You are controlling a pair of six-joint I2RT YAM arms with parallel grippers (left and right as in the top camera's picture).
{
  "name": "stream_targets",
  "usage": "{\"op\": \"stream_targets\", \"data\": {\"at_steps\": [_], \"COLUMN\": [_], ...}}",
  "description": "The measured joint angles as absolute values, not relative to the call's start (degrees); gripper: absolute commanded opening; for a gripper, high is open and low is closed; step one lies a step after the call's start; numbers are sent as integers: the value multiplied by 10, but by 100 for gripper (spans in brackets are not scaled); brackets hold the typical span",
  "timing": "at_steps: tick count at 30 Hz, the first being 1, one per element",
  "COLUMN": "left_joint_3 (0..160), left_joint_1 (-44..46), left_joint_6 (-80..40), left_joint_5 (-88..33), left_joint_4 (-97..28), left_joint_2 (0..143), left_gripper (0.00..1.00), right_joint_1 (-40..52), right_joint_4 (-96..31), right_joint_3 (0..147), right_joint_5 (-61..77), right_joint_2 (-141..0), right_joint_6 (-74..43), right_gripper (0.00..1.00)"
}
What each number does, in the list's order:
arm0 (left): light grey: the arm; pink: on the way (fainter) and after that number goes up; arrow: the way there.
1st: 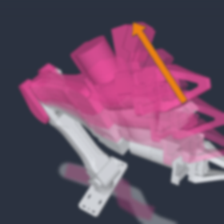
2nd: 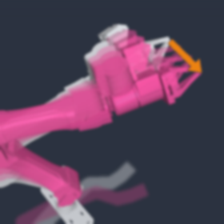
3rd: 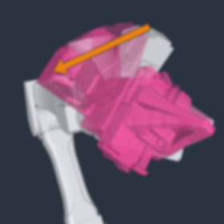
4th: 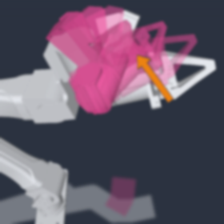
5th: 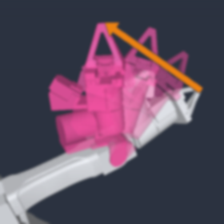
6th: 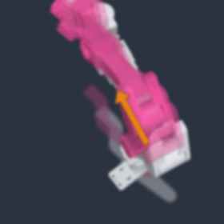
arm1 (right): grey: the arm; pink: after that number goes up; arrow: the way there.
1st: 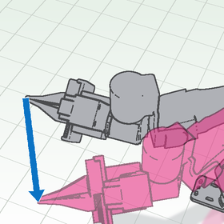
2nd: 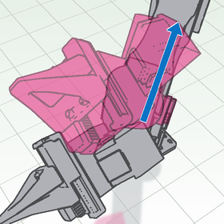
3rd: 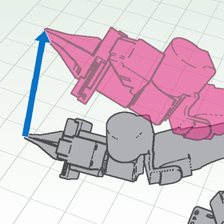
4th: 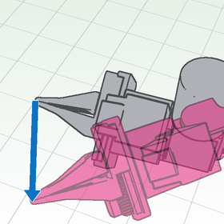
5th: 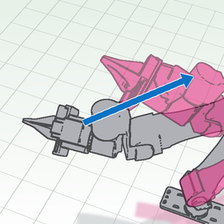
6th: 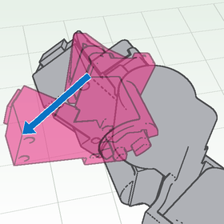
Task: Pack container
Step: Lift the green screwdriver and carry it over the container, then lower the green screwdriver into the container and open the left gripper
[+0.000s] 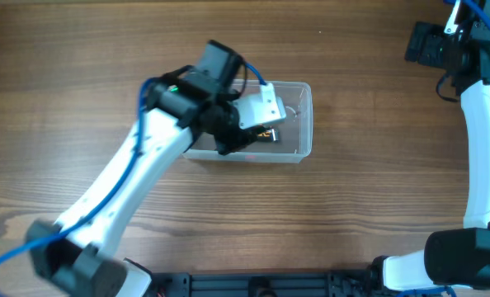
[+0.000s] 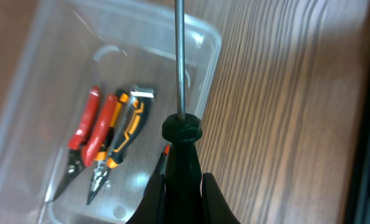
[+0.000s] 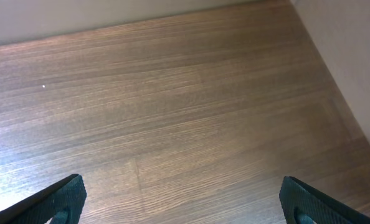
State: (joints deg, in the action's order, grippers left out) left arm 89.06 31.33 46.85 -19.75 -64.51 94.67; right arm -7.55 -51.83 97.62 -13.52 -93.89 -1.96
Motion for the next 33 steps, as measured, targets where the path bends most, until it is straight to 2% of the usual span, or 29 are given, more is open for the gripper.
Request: {"op": "stream_targets", "data": {"at_steps": [7, 14, 16, 19, 20, 21, 23, 24, 33], "left_joint_3": [891, 891, 891, 891, 891, 891, 891, 891, 930], "left_joint_1": [306, 267, 256, 244, 241, 240, 241, 242, 243], "left_joint_6": [538, 550, 550, 554, 554, 555, 553, 547, 489], "left_joint_5": [-129, -105, -104, -103, -103, -102, -103, -103, -103], "left_joint_4": [-589, -549, -546, -545, -546, -546, -547, -545, -537], "left_joint_2": [1108, 1175, 1180, 1186, 1187, 1187, 1187, 1187, 1173], "left_gripper": [4, 6, 13, 32, 41, 59, 82, 100, 100], "right_joint_1": [-76, -76, -76, -76, -76, -76, -76, -76, -76], "right_joint_4": [-518, -518, -518, -518, -518, -518, -518, -518, -518], "right_joint_3": [976, 976, 976, 976, 976, 976, 976, 976, 976], "right_joint_5": [-135, -135, -135, -135, -135, -135, -135, -135, -135], "right_joint_2": [-939, -939, -939, -939, -939, -939, -939, -939, -939], "right_joint_6": [-20, -20, -20, -20, -20, -20, -20, -20, -20], "right_gripper": [100, 100, 100, 100, 100, 100, 100, 100, 100]}}
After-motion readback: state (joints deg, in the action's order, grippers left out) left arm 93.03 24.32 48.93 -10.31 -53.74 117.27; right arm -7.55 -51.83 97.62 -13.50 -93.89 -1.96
